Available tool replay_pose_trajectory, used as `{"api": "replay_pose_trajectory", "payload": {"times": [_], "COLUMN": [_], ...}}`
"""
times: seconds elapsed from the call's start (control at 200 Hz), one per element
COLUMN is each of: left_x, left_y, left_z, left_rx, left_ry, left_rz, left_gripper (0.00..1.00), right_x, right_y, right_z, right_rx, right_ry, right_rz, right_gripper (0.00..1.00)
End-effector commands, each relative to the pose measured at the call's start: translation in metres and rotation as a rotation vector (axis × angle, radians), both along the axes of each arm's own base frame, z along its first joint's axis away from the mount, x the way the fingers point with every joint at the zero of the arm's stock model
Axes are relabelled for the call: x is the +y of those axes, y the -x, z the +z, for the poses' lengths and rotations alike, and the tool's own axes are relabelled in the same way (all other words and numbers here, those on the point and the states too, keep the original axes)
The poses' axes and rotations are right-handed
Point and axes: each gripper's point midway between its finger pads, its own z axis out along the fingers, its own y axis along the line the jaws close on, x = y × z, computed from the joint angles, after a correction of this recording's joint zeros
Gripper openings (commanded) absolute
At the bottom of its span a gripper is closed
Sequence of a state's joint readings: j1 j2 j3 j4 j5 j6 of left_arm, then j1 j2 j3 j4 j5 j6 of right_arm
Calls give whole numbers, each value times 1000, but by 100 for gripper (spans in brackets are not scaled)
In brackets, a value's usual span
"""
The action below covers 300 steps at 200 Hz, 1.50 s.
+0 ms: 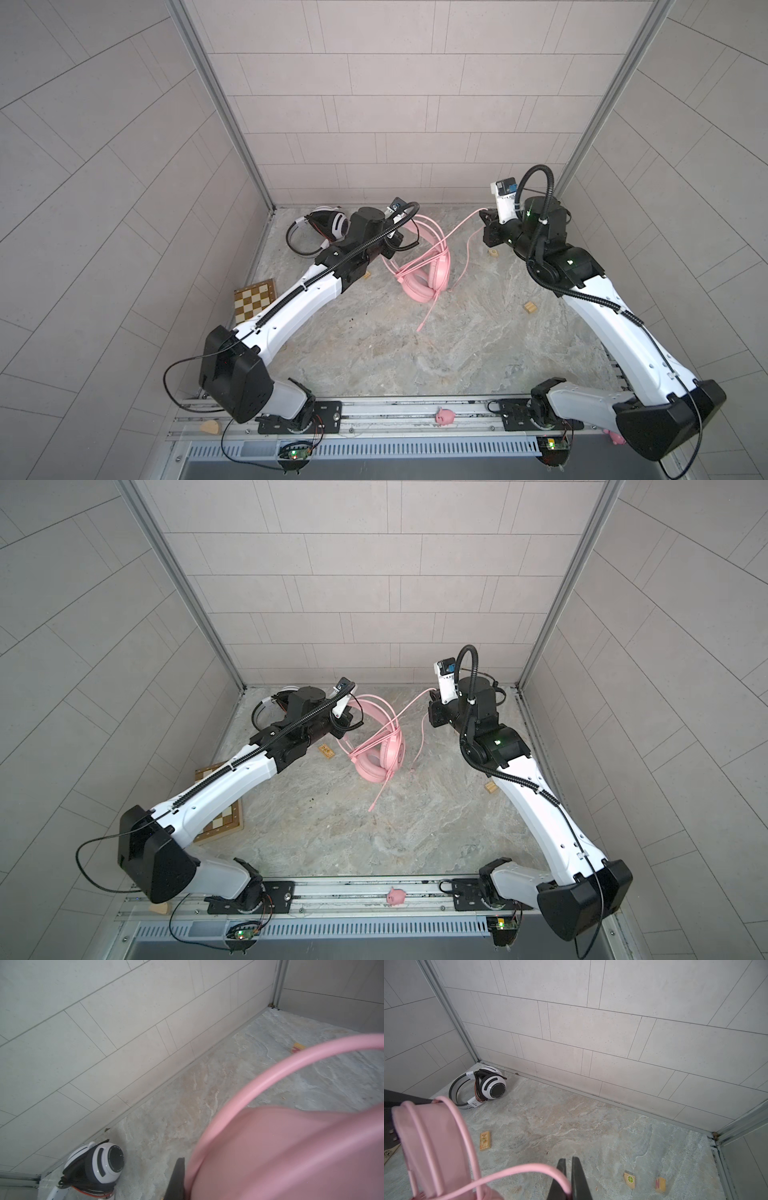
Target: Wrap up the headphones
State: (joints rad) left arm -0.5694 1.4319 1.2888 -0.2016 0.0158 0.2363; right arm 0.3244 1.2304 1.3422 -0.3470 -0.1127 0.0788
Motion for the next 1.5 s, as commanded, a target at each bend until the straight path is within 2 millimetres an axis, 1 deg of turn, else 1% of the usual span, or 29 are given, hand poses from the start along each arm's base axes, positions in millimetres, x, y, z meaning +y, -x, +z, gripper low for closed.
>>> {"api": "replay_pose_trajectory", "payload": {"times": [0.0,0.105,0.17,0.235,0.335,0.385,0.47,0.555,0.605,0.716,0.811,0.961,1.071,1.171,1.356,1.461,1.496], "left_x": [-20,-24,-19,-12,-8,-8,-12,-19,-23,-28,-28,-29,-30,-29,-26,-31,-32], "left_y": [30,35,31,27,23,23,26,30,33,37,39,42,45,45,44,45,43], "left_z": [19,25,32,42,55,57,60,65,70,80,83,87,89,89,93,90,88], "left_rx": [92,109,108,124,154,166,180,203,209,220,219,226,230,228,218,240,250], "left_ry": [113,185,250,355,517,546,565,606,638,693,707,716,721,716,735,734,735], "left_rz": [-151,-164,-149,-152,-199,-214,-250,-296,-332,-376,-383,-399,-410,-405,-401,-435,-435], "left_gripper": [0,0,0,0,0,0,0,0,0,0,0,0,0,0,0,0,0], "right_x": [0,0,0,0,10,16,26,36,42,57,67,71,76,81,89,86,86], "right_y": [-12,-17,-17,-19,-25,-28,-32,-36,-38,-44,-48,-57,-65,-72,-86,-97,-99], "right_z": [-4,-29,-44,-60,-85,-94,-108,-116,-120,-118,-120,-132,-138,-143,-160,-173,-174], "right_rx": [15,66,87,112,165,184,214,226,231,220,223,229,237,234,243,239,231], "right_ry": [-14,-2,-4,-16,-35,-49,-74,-110,-130,-200,-260,-321,-349,-347,-375,-360,-359], "right_rz": [5,1,-6,-9,24,45,84,123,143,204,238,227,215,203,202,159,156], "right_gripper": [4,4,4,5,5,5,5,5,6,8,10,16,19,19,18,18,18]}}
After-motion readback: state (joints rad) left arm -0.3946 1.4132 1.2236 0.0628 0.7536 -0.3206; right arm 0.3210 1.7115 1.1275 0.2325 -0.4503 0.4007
